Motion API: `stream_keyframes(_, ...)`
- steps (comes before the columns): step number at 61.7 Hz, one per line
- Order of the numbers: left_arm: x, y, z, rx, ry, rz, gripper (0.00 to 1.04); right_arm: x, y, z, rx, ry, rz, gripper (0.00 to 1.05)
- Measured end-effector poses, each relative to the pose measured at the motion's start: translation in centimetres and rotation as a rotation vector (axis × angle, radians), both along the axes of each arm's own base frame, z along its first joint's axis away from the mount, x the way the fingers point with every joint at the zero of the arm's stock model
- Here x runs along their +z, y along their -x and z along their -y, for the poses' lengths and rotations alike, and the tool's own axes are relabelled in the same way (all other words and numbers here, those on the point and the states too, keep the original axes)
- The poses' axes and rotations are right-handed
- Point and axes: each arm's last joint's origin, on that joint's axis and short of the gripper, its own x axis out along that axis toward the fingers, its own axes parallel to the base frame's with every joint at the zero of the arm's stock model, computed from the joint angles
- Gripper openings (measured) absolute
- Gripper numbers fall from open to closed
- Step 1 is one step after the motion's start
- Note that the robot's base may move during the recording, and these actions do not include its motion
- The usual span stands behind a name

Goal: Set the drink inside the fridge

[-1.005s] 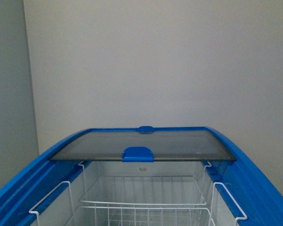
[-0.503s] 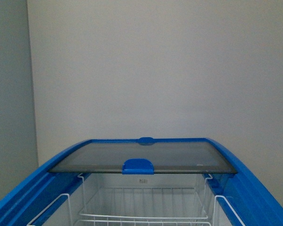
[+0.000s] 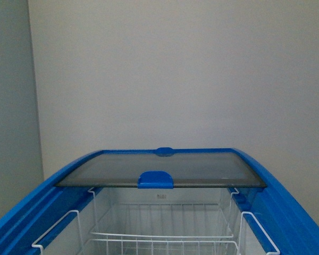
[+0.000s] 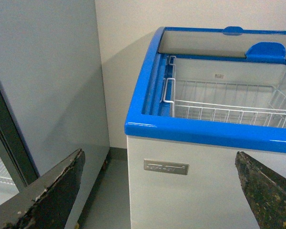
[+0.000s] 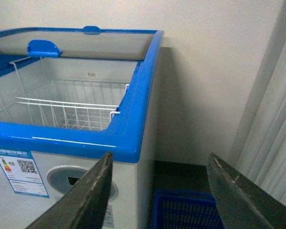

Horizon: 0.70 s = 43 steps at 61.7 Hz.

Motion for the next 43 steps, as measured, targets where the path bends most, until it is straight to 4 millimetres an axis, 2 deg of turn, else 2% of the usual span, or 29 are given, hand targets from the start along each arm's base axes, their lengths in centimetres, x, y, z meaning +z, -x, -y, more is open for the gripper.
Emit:
stream_keyframes(13, 0.0, 0.0, 0.0, 0.0, 0.0, 0.0, 0.97, 0.0, 0.0, 0.0, 0.0, 0.0, 0.0, 0.98)
stream_keyframes(43, 0.0, 0.0, 0.0, 0.0, 0.0, 0.0, 0.97, 0.0, 0.0, 0.0, 0.0, 0.0, 0.0, 0.97)
